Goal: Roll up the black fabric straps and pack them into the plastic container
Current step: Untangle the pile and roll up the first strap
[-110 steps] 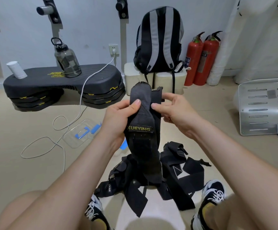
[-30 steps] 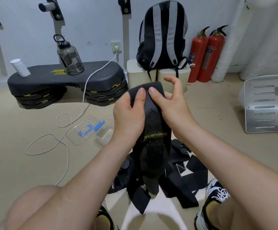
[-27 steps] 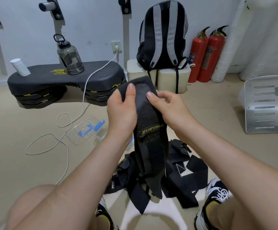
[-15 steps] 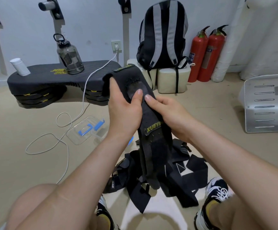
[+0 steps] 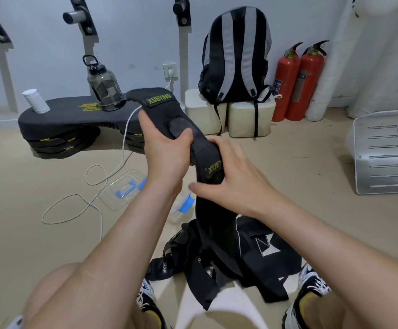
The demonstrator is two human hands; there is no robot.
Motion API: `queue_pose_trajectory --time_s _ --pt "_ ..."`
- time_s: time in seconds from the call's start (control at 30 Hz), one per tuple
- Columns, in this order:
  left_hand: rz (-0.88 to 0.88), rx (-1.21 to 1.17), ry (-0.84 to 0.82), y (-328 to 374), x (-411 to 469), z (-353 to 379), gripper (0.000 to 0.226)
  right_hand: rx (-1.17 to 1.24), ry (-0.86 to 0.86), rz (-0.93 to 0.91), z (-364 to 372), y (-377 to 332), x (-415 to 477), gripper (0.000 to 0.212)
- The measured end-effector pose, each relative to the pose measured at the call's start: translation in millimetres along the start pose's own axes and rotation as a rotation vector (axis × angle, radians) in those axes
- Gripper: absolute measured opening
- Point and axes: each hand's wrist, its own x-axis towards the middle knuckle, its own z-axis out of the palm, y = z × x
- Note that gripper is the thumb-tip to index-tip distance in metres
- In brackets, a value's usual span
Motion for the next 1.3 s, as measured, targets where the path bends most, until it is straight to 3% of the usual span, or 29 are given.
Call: queue_pose_trajectory --time_s 0.17,0.3,0.43,0.47,0.53,0.6,0.63,0.73,0.8,0.9,1.0,1.17,1.3 --pt "-0.088 -0.015 -0.144 7.1 -5.7 6.7 0.071 0.364 -0.03 0.145 11.6 -1.3 4.3 0.043" --pt "-0.152 -0.046 -0.234 13.6 -3.3 8.0 0.078 0.651 -0.137 0.268 6.0 0.2 8.4 0.051" --pt "-0.29 -0.359 -0.418 13.1 7.7 3.6 0.096 1.035 -0.29 0.363 -6.7 9.2 8.9 0.041" --pt "-0.267 -0.307 -0.434 11.8 9.8 1.8 0.095 1.11 -0.307 0.371 -10.1 11.2 9.4 0.038" --pt "-0.113 0.035 -0.349 5.8 15.0 0.4 0.072 1.203 -0.273 0.378 -15.5 14.6 11.9 0.033" --pt "-0.026 0.326 -0.229 -1.6 16.4 -0.8 0.038 1.221 -0.158 0.359 -20.4 18.1 17.0 0.025" --pt "-0.086 0.337 -0.249 -3.3 12.8 -0.8 0.033 1.224 -0.107 0.336 -23.1 19.9 19.2 0.022" --pt "-0.538 0.143 -0.528 -4.9 -5.6 5.2 0.04 1.217 0.008 0.345 -31.0 21.9 24.1 0.02" --pt "-0.623 0.107 -0.696 -9.0 -18.5 10.8 0.044 1.141 0.082 0.397 -32.7 24.5 26.7 0.017" --pt "-0.485 0.092 -0.737 -23.6 -30.8 16.3 0.022 0.978 0.201 0.407 -30.6 29.4 29.8 0.017" --pt "-0.382 0.044 -0.692 -34.9 -35.2 19.8 0.023 0.901 0.256 0.38 -30.5 31.4 30.3 0.022" --pt "-0.355 -0.069 -0.473 -34.4 -31.2 26.5 0.028 0.932 0.032 0.351 -25.0 22.9 23.1 0.014" --pt "-0.341 0.013 -0.536 -38.0 -30.5 23.4 0.033 0.941 0.052 0.345 -18.7 24.0 23.1 0.017"
